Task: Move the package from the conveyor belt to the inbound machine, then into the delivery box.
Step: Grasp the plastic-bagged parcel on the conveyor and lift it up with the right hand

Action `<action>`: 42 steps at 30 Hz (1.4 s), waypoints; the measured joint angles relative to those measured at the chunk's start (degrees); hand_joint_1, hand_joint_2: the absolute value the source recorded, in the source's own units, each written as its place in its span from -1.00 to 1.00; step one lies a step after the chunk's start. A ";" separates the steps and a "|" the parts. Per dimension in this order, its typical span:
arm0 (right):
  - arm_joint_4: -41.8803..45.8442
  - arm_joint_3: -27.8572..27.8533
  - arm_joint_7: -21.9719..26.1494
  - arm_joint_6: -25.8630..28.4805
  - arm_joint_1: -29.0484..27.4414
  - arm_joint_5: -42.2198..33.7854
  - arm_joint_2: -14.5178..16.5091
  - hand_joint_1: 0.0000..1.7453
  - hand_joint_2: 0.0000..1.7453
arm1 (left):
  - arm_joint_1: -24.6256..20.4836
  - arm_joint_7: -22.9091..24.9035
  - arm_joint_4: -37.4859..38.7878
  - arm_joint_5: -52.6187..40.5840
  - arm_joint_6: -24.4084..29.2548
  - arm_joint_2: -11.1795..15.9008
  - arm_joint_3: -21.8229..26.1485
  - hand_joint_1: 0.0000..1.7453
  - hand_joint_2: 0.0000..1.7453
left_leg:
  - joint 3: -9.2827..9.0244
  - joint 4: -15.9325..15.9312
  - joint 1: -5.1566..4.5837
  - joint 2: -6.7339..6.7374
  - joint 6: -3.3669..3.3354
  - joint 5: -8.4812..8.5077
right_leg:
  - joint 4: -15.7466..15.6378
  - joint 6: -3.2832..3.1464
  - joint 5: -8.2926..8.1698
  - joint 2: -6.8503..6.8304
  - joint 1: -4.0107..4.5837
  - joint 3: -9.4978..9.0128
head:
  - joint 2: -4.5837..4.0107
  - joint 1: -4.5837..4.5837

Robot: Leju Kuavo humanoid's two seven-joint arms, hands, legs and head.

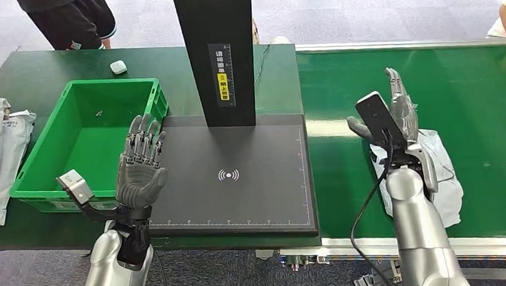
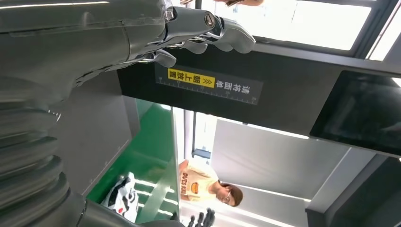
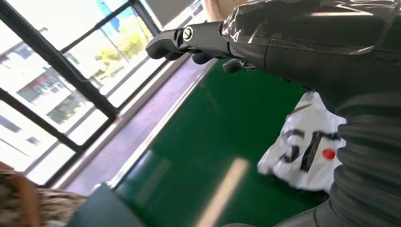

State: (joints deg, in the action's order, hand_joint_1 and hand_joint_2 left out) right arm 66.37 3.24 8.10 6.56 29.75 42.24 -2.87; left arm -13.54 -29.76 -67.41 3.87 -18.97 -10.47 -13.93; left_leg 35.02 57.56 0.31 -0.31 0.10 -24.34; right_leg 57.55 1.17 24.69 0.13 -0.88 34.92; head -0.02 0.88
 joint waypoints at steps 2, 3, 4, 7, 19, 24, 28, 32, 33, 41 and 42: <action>-6.89 -0.04 -1.09 -0.26 4.36 1.96 -2.59 -1.00 1.00 | -0.05 0.34 0.00 0.24 -0.13 0.10 -0.27 -1.00 1.00 | 0.02 0.02 -0.01 -0.03 -0.05 0.03 | 0.00 0.02 -0.02 -0.04 -0.02 0.00 | 0.00 -0.01; -9.80 -0.05 -1.02 -0.20 6.02 2.29 -3.63 -1.00 1.00 | -0.06 0.41 0.00 0.30 -0.17 0.14 -0.36 -1.00 1.00 | 0.03 0.02 -0.02 -0.05 -0.06 0.04 | 0.00 0.03 -0.02 -0.07 -0.03 -0.01 | 0.00 -0.01; -12.39 -0.05 -0.76 -0.21 7.42 2.41 -4.50 -1.00 1.00 | -0.05 0.45 0.00 0.32 -0.21 0.20 -0.42 -1.00 1.00 | 0.05 0.03 -0.02 -0.08 -0.07 0.04 | 0.00 0.03 -0.02 -0.10 -0.02 -0.01 | 0.00 -0.01; -18.98 -0.04 0.22 -1.47 10.34 1.57 -6.29 -1.00 1.00 | -0.06 0.49 0.00 0.36 -0.24 0.38 -0.70 -1.00 1.00 | 0.07 0.02 -0.06 -0.12 -0.07 0.04 | 0.00 0.03 -0.01 -0.12 -0.01 0.01 | 0.00 0.00; -31.92 0.90 -0.75 -8.89 13.20 -0.34 -8.14 -1.00 1.00 | -0.65 0.93 0.00 0.53 -0.52 1.15 -1.66 -1.00 1.00 | 0.09 0.01 -0.06 -0.11 -0.05 0.02 | 0.00 0.03 0.01 -0.12 0.02 0.04 | 0.00 0.00; -33.17 0.96 -0.75 -8.87 13.30 -0.34 -8.28 -1.00 1.00 | -0.69 0.93 0.00 0.53 -0.55 1.31 -1.78 -1.00 1.00 | 0.09 0.01 -0.06 -0.10 -0.05 0.02 | 0.00 0.03 0.01 -0.12 -0.01 0.04 | 0.00 -0.01; -33.79 0.97 -0.75 -8.87 13.33 -0.34 -8.30 -1.00 1.00 | -0.70 0.93 0.00 0.53 -0.55 1.42 -1.83 -1.00 1.00 | 0.09 0.01 -0.06 -0.10 -0.05 0.02 | 0.00 0.03 0.01 -0.12 -0.01 0.04 | 0.00 0.00; -34.09 0.98 -0.75 -8.87 13.34 -0.34 -8.30 -1.00 1.00 | -0.70 0.93 0.00 0.53 -0.57 1.45 -1.84 -1.00 1.00 | 0.09 0.01 -0.06 -0.10 -0.05 0.01 | 0.00 0.03 0.01 -0.12 0.00 0.04 | 0.00 0.00; -34.12 0.98 -0.75 -8.87 13.35 -0.34 -8.30 -1.00 1.00 | -0.70 0.93 0.00 0.53 -0.57 1.47 -1.85 -1.00 1.00 | 0.09 0.01 -0.06 -0.10 -0.05 0.01 | 0.00 0.03 0.01 -0.12 0.00 0.04 | 0.00 0.01; -34.31 1.03 -0.75 -8.87 13.37 -0.34 -8.30 -1.00 1.00 | -0.70 0.93 0.00 0.53 -0.57 1.51 -1.87 -1.00 1.00 | 0.09 0.01 -0.06 -0.10 -0.05 0.02 | 0.00 0.03 0.01 -0.12 0.00 0.04 | 0.00 0.00; -34.33 1.04 -0.75 -8.88 13.37 -0.34 -8.30 -1.00 1.00 | -0.70 0.93 0.00 0.53 -0.57 1.51 -1.87 -1.00 1.00 | 0.09 0.01 -0.06 -0.10 -0.05 0.01 | 0.00 0.03 0.01 -0.12 0.00 0.04 | 0.00 0.01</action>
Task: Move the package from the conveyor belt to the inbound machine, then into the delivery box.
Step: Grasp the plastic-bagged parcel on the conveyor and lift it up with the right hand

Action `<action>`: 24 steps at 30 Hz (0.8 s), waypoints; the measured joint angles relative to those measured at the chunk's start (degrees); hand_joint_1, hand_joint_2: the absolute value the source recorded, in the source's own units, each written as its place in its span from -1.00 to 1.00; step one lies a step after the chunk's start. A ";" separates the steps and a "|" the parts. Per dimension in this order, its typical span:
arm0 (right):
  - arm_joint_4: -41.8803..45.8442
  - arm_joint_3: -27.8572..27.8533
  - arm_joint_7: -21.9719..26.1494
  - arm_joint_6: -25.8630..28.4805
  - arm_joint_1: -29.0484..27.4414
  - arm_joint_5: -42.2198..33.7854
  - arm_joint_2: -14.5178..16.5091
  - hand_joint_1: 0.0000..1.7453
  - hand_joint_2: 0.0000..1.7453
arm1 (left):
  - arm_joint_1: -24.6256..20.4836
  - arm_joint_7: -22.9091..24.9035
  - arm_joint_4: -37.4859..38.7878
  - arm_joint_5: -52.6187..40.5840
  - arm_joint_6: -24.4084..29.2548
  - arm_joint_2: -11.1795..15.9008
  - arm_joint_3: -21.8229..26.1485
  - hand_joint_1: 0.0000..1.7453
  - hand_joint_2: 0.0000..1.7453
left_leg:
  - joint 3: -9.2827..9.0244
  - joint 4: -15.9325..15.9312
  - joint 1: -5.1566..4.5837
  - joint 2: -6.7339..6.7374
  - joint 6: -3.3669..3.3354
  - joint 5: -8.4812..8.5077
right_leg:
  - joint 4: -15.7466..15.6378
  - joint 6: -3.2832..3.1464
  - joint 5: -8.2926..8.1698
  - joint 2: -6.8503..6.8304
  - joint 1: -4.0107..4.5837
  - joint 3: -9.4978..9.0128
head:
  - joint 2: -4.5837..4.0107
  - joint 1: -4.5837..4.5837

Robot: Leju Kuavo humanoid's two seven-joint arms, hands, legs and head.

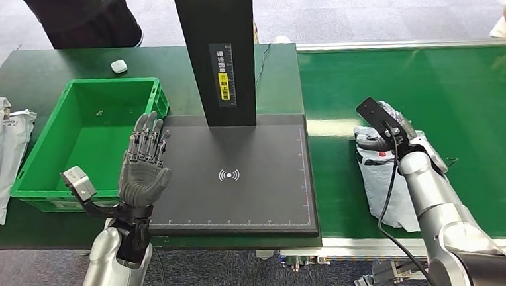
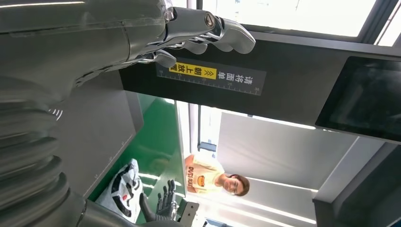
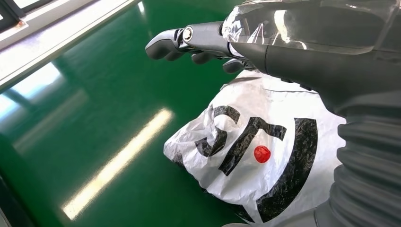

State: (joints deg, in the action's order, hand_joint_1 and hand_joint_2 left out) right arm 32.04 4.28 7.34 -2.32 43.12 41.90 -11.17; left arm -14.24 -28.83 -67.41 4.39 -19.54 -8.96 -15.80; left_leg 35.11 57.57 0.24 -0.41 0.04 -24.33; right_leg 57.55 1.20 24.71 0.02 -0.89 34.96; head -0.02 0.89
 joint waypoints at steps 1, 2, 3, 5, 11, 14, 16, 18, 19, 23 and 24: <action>-0.02 0.04 -0.34 -0.38 -0.02 0.35 -0.04 -1.00 1.00 | 0.00 0.02 0.00 0.00 0.03 0.00 0.00 -1.00 1.00 | -0.01 0.00 0.00 0.00 0.00 0.00 | -0.01 0.00 0.00 0.00 0.00 0.01 | 0.00 0.00; 0.05 0.35 -1.54 -1.66 -0.24 1.54 -0.31 -1.00 1.00 | 0.00 0.13 0.00 -0.03 0.19 0.01 0.00 -1.00 1.00 | -0.04 0.01 0.00 0.00 -0.01 -0.01 | -0.03 0.00 0.01 0.00 0.00 0.01 | 0.00 0.02; 0.60 1.22 -3.85 -3.97 -1.18 3.84 -1.03 -1.00 1.00 | 0.05 0.32 0.00 -0.09 0.48 0.01 0.00 -1.00 1.00 | -0.09 0.01 0.01 -0.03 -0.05 -0.03 | -0.07 0.04 0.06 -0.04 0.01 -0.05 | 0.00 0.03; 4.08 4.62 -10.53 -9.02 -5.90 9.96 -3.74 -1.00 1.00 | 0.52 0.84 -0.05 -0.25 1.13 0.05 0.03 -1.00 1.00 | -0.25 0.01 0.09 -0.39 -0.14 -0.11 | -0.20 0.13 0.27 -0.42 0.11 -0.42 | 0.00 0.00; 15.66 10.88 -16.81 -9.75 -20.13 13.32 -9.31 -1.00 1.00 | 2.36 1.10 -0.42 -0.71 1.60 0.66 0.43 -1.00 1.00 | -0.45 -0.04 0.19 -0.78 -0.19 -0.40 | -0.28 0.18 0.54 -0.73 0.10 -0.82 | 0.00 -0.32; 19.54 12.37 -17.54 -10.89 -22.81 13.26 -10.87 -1.00 1.00 | 2.51 1.11 -0.44 -0.85 1.67 0.77 0.49 -1.00 1.00 | -0.51 -0.01 0.17 -0.69 -0.20 -0.46 | -0.30 0.20 0.57 -0.66 0.08 -0.86 | 0.00 -0.32; 20.90 12.96 -17.67 -11.18 -23.71 13.24 -11.47 -1.00 1.00 | 2.58 1.11 -0.44 -0.87 1.68 0.83 0.50 -1.00 1.00 | -0.51 0.00 0.17 -0.70 -0.21 -0.46 | -0.30 0.21 0.57 -0.67 0.08 -0.87 | 0.00 -0.33; 21.85 13.37 -17.77 -11.20 -24.37 13.21 -11.87 -1.00 1.00 | 2.63 1.11 -0.44 -0.88 1.68 0.85 0.50 -1.00 1.00 | -0.51 0.00 0.16 -0.71 -0.21 -0.46 | -0.31 0.21 0.57 -0.67 0.07 -0.88 | 0.00 -0.32; 22.21 13.52 -17.81 -11.21 -24.63 13.20 -12.03 -1.00 1.00 | 2.65 1.11 -0.44 -0.89 1.68 0.85 0.50 -1.00 1.00 | -0.51 0.01 0.15 -0.70 -0.21 -0.46 | -0.31 0.21 0.57 -0.66 0.07 -0.88 | 0.00 -0.32; 23.16 14.03 -17.94 -11.21 -25.24 13.18 -12.39 -1.00 1.00 | 2.70 1.11 -0.44 -0.94 1.68 0.87 0.50 -1.00 1.00 | -0.52 0.01 0.15 -0.70 -0.21 -0.46 | -0.31 0.21 0.57 -0.66 0.07 -0.87 | 0.00 -0.32; 23.29 14.15 -17.96 -11.21 -25.32 13.18 -12.43 -1.00 1.00 | 2.70 1.11 -0.44 -0.95 1.68 0.87 0.50 -1.00 1.00 | -0.52 0.01 0.15 -0.70 -0.21 -0.46 | -0.31 0.21 0.57 -0.66 0.07 -0.87 | 0.00 -0.32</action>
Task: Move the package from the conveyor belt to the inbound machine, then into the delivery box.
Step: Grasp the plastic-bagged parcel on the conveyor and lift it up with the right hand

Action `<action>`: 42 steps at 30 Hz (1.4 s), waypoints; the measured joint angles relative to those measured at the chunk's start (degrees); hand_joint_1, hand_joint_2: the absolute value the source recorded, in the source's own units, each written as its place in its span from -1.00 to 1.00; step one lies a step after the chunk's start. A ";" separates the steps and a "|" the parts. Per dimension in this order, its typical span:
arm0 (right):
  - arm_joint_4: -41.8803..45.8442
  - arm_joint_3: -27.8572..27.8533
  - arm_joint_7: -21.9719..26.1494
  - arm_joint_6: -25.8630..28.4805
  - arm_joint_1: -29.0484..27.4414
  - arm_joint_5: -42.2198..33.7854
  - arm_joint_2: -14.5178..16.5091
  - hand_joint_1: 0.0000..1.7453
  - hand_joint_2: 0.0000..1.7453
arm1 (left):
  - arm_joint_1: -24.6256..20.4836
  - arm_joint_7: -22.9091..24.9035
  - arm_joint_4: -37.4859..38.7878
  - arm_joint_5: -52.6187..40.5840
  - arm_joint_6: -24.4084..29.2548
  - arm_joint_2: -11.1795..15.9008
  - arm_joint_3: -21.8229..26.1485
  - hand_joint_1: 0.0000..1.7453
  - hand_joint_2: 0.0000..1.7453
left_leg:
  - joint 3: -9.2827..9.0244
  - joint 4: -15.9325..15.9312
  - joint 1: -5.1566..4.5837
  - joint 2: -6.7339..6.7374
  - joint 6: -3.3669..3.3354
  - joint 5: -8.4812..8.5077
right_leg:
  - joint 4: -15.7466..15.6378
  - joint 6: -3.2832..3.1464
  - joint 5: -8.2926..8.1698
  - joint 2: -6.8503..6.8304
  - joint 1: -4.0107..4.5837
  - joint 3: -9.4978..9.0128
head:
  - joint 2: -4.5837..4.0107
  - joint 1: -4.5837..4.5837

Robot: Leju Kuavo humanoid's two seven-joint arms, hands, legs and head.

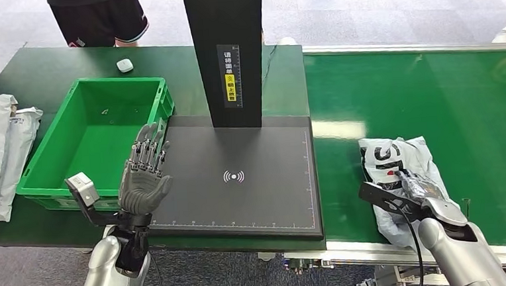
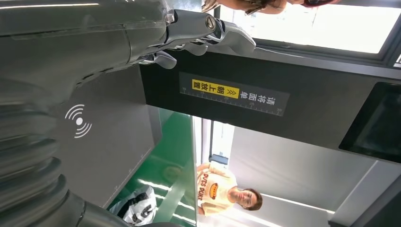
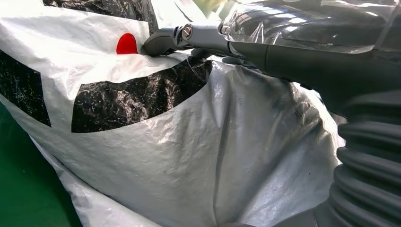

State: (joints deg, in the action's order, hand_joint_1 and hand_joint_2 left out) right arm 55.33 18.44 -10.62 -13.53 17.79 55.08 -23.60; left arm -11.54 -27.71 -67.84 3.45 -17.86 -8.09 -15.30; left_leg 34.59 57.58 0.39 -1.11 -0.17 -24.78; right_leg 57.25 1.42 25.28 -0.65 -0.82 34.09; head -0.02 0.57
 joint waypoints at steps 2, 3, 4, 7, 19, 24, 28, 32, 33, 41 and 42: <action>0.23 0.24 0.01 -0.02 -0.14 0.00 -0.14 -1.00 1.00 | 0.00 -0.01 0.00 0.00 0.00 0.01 0.00 -1.00 1.00 | 0.00 0.00 0.00 0.00 0.00 0.00 | 0.00 0.00 0.00 0.00 0.00 0.00 | 0.00 0.00; 0.35 0.33 0.01 -0.09 -0.20 0.00 -0.23 -1.00 1.00 | 0.00 -0.02 0.00 -0.01 0.00 0.02 0.00 -1.00 1.00 | 0.00 0.00 0.00 0.00 0.00 0.00 | 0.00 0.00 0.00 0.00 0.00 0.00 | 0.00 0.00; 0.49 0.40 0.02 -0.19 -0.29 0.00 -0.33 -0.50 1.00 | 0.01 -0.03 0.00 -0.01 0.01 0.03 0.00 -1.00 1.00 | 0.00 0.00 0.00 0.00 0.00 0.00 | 0.00 0.00 0.00 0.00 0.00 0.00 | 0.00 0.00; 0.96 0.53 0.28 -0.69 -0.58 0.00 -0.60 1.00 1.00 | 0.01 -0.07 0.00 -0.01 0.03 0.08 0.00 -1.00 1.00 | 0.00 0.00 0.00 0.00 0.00 0.00 | 0.00 0.00 0.00 0.00 0.00 0.00 | 0.00 0.00; 3.49 0.45 1.80 -0.60 -0.96 -1.20 -1.27 1.00 1.00 | 0.00 -0.07 -0.22 0.21 -0.04 0.27 0.00 -1.00 1.00 | -0.02 0.01 0.00 0.00 -0.01 0.00 | 0.00 0.01 0.00 0.00 0.00 -0.04 | 0.00 -0.01; 4.12 0.45 1.89 -0.47 -0.96 -1.74 -1.36 1.00 1.00 | 0.03 -0.02 -0.69 0.36 -0.13 0.35 0.00 -1.00 1.00 | -0.02 0.00 0.00 0.00 0.00 0.00 | 0.00 0.00 0.00 0.00 0.00 -0.03 | 0.00 0.00; 4.17 0.36 2.34 2.30 -0.92 -3.22 -1.21 1.00 1.00 | 0.18 0.11 -0.96 0.34 -0.05 0.40 0.00 -1.00 1.00 | 0.03 -0.01 0.00 0.00 0.00 0.00 | 0.01 0.00 0.00 0.00 0.00 -0.03 | 0.00 -0.01; 4.12 -1.20 3.43 11.48 0.00 -5.30 0.59 1.00 1.00 | 0.90 0.11 -1.75 0.35 0.35 0.45 0.03 -1.00 1.00 | 0.07 -0.02 0.00 0.07 0.00 0.00 | 0.02 0.00 -0.01 0.08 0.00 0.05 | 0.00 0.00; 4.12 -1.57 3.48 12.74 0.51 -5.45 1.04 1.00 1.00 | 1.07 0.11 -2.01 0.35 0.40 0.47 0.03 -1.00 1.00 | 0.06 -0.02 0.00 0.09 0.00 0.00 | 0.02 0.00 -0.01 0.10 0.00 0.06 | 0.00 -0.01; 6.04 -4.75 8.20 28.83 1.46 -6.08 3.30 1.00 1.00 | 1.47 -0.69 -3.02 1.12 1.09 0.52 0.10 -1.00 1.00 | 0.11 -0.02 -0.01 0.06 0.00 0.00 | 0.04 -0.01 0.00 0.07 -0.01 0.12 | 0.00 0.00; 7.14 -5.67 10.03 31.53 1.44 -7.14 3.63 1.00 1.00 | 1.42 -0.93 -3.03 1.24 1.34 0.51 0.08 -1.00 1.00 | 0.11 -0.02 0.00 0.07 0.00 0.00 | 0.04 -0.01 0.00 0.08 0.00 0.13 | 0.00 -0.01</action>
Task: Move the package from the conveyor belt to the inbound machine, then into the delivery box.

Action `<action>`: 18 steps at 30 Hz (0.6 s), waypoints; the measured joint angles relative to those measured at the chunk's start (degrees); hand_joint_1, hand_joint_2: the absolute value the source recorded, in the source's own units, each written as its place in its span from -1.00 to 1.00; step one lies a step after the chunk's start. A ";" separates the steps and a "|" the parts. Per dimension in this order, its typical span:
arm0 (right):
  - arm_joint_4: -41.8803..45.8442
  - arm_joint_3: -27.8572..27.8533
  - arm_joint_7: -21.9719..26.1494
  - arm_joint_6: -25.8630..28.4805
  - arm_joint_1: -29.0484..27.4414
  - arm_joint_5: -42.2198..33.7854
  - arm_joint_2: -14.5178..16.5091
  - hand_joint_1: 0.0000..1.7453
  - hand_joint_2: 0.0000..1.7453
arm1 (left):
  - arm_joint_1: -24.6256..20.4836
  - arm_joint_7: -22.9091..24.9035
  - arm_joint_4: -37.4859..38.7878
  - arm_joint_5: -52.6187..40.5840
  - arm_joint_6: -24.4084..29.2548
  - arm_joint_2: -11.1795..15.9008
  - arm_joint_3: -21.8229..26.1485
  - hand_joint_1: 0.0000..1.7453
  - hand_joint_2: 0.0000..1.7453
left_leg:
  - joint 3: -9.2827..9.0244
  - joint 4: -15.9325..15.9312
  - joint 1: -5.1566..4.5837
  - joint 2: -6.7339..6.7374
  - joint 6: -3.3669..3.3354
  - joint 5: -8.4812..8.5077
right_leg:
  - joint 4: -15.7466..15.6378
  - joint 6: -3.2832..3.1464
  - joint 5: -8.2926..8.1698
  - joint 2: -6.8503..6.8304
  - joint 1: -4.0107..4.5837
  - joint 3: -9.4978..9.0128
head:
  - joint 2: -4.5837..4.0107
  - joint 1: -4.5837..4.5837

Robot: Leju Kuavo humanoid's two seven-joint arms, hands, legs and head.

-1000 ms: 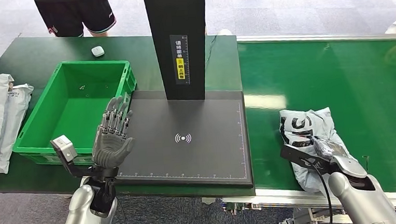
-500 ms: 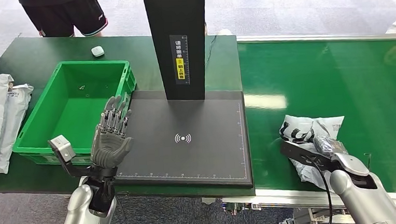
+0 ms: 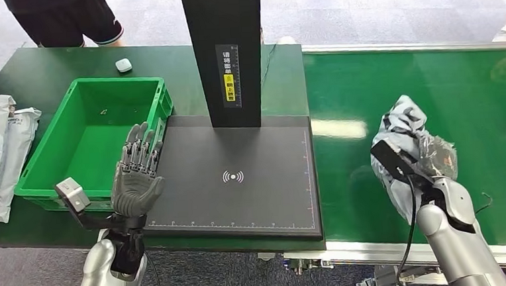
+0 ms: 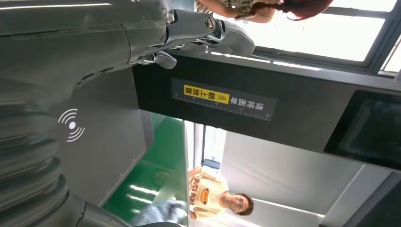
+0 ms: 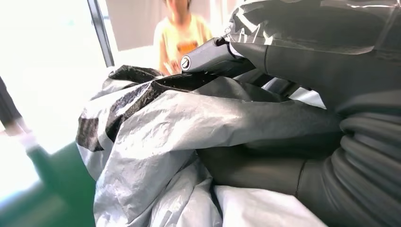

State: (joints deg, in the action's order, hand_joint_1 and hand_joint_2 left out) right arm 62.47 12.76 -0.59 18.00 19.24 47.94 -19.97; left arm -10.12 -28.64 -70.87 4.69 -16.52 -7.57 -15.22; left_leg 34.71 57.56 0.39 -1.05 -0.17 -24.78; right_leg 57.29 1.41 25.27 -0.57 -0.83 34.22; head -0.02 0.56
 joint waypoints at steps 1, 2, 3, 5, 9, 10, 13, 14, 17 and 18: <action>1.21 -0.91 2.17 1.93 -0.01 -1.55 0.31 1.00 1.00 | -0.09 -0.29 0.01 0.15 0.28 -0.01 -0.05 -1.00 1.00 | 0.00 0.00 0.00 0.00 0.00 0.00 | 0.00 0.00 0.00 0.00 0.00 0.01 | 0.00 0.00; 2.54 -1.85 4.66 3.64 -0.03 -3.46 0.64 1.00 1.00 | -0.24 -0.65 0.04 0.35 0.59 -0.01 -0.14 -1.00 1.00 | 0.00 0.00 0.00 0.00 0.00 0.00 | 0.00 0.00 0.00 0.00 0.00 0.01 | 0.00 0.00; 3.79 -2.68 7.05 5.00 -0.04 -5.35 0.96 1.00 1.00 | -0.46 -0.97 0.07 0.53 0.84 -0.01 -0.27 -1.00 1.00 | 0.00 0.00 0.00 0.00 0.00 0.00 | 0.00 0.00 0.00 0.00 0.00 0.02 | 0.00 0.01; 6.11 -4.19 11.36 7.42 -0.05 -8.94 1.49 1.00 1.00 | -1.00 -1.64 0.19 1.04 1.21 -0.01 -0.56 -1.00 1.00 | 0.01 0.00 0.00 0.00 0.00 0.00 | 0.00 0.00 0.00 0.00 0.00 0.02 | 0.00 0.01; 10.58 -6.25 19.74 12.90 0.00 -15.70 2.17 1.00 1.00 | -2.03 -2.77 0.71 2.36 1.89 0.01 -1.03 -1.00 1.00 | 0.00 0.00 -0.01 0.01 0.00 0.00 | 0.00 0.00 0.00 0.01 -0.01 0.01 | 0.00 0.00; 11.73 -6.54 20.95 13.86 0.10 -16.64 2.27 1.00 1.00 | -2.26 -2.96 0.85 2.56 2.02 0.01 -1.18 -1.00 1.00 | 0.00 0.00 -0.01 0.01 0.00 0.00 | 0.00 0.00 0.00 0.01 -0.01 0.01 | 0.00 0.01; 14.32 -6.90 21.88 14.80 0.36 -17.63 2.38 1.00 1.00 | -2.76 -3.25 1.16 2.83 2.24 0.01 -1.61 -1.00 1.00 | -0.01 0.00 -0.01 0.02 0.00 0.00 | 0.00 0.00 0.00 0.03 -0.01 0.01 | 0.00 0.01; 14.86 -6.92 21.87 14.85 0.38 -17.71 2.39 1.00 1.00 | -2.86 -3.27 1.23 2.87 2.27 0.01 -1.71 -1.00 1.00 | -0.01 0.00 -0.01 0.02 0.00 0.00 | 0.00 0.00 0.00 0.02 -0.01 0.01 | 0.00 0.01; 15.85 -6.93 21.83 14.89 0.38 -17.84 2.47 1.00 1.00 | -3.10 -3.27 1.43 2.89 2.31 0.01 -1.91 -1.00 1.00 | -0.01 0.00 -0.01 0.02 0.00 0.00 | 0.00 0.00 0.00 0.02 -0.01 0.01 | 0.00 0.01; 16.04 -6.93 21.82 14.89 0.38 -17.89 2.50 1.00 1.00 | -3.14 -3.27 1.49 2.89 2.31 0.02 -1.96 -1.00 1.00 | -0.01 0.00 -0.01 0.02 0.00 0.00 | 0.00 0.00 0.00 0.02 -0.01 0.01 | 0.00 0.01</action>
State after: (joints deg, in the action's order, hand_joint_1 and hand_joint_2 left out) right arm 78.50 5.84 21.23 32.89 19.62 30.04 -17.47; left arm -13.26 -31.91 -69.38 7.58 -14.21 -7.56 -17.18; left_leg 34.70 57.56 0.38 -1.02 -0.17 -24.78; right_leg 57.29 1.41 25.27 -0.55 -0.83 34.23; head -0.02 0.56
